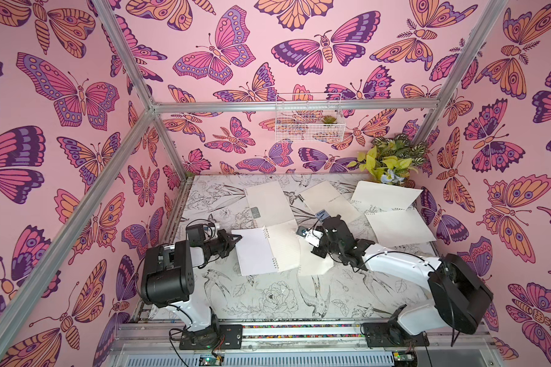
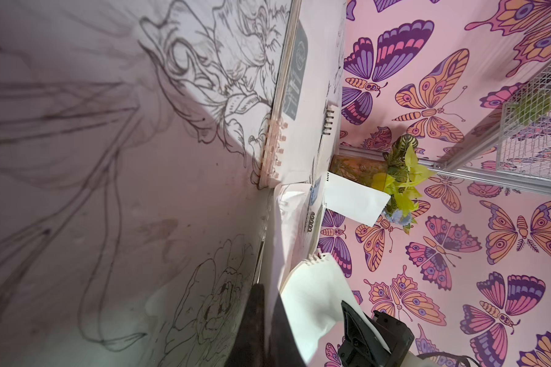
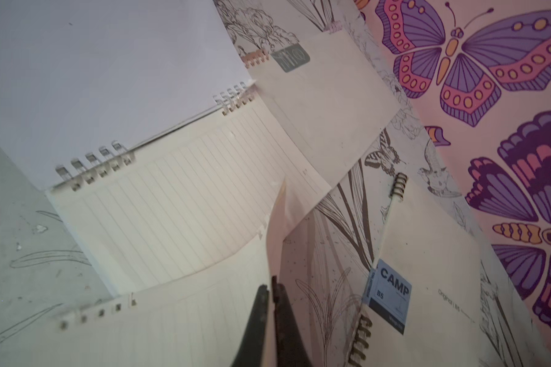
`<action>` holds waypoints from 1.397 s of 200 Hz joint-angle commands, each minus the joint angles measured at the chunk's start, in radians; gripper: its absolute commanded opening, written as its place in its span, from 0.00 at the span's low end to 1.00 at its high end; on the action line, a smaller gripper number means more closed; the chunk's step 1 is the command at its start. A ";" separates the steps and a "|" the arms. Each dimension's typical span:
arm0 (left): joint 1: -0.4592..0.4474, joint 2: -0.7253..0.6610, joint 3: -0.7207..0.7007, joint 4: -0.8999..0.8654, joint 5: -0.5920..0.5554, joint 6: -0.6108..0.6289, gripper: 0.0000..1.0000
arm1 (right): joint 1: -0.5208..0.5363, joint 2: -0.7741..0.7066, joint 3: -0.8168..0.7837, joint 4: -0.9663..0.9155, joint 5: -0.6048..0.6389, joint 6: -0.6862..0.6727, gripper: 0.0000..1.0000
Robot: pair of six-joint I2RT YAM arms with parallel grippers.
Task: Tear off pages from different notebooks
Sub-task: Tear off the paper from the notebook, then place the paper on the paper, then close the notebook at the center of the board.
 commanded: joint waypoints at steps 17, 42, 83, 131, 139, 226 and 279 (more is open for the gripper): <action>0.010 -0.027 0.061 -0.136 0.014 0.100 0.00 | -0.185 -0.101 0.020 -0.037 -0.084 0.360 0.00; 0.004 -0.080 0.138 -0.339 -0.056 0.200 0.00 | -0.466 -0.126 0.034 -0.091 -0.075 0.695 0.00; -0.049 -0.186 0.269 -0.612 -0.247 0.336 0.00 | -0.826 -0.047 0.007 -0.093 -0.095 0.999 0.00; -0.064 -0.187 0.287 -0.643 -0.260 0.351 0.00 | -0.958 0.048 0.031 -0.087 -0.041 1.097 0.07; -0.063 -0.187 0.284 -0.642 -0.260 0.353 0.00 | -0.967 0.024 0.021 -0.102 -0.005 1.102 0.11; -0.064 -0.189 0.283 -0.646 -0.272 0.362 0.00 | -0.900 -0.160 0.085 -0.281 0.169 0.889 0.66; -0.064 -0.213 0.275 -0.649 -0.278 0.360 0.00 | -0.750 0.106 0.284 -0.387 0.118 0.841 0.64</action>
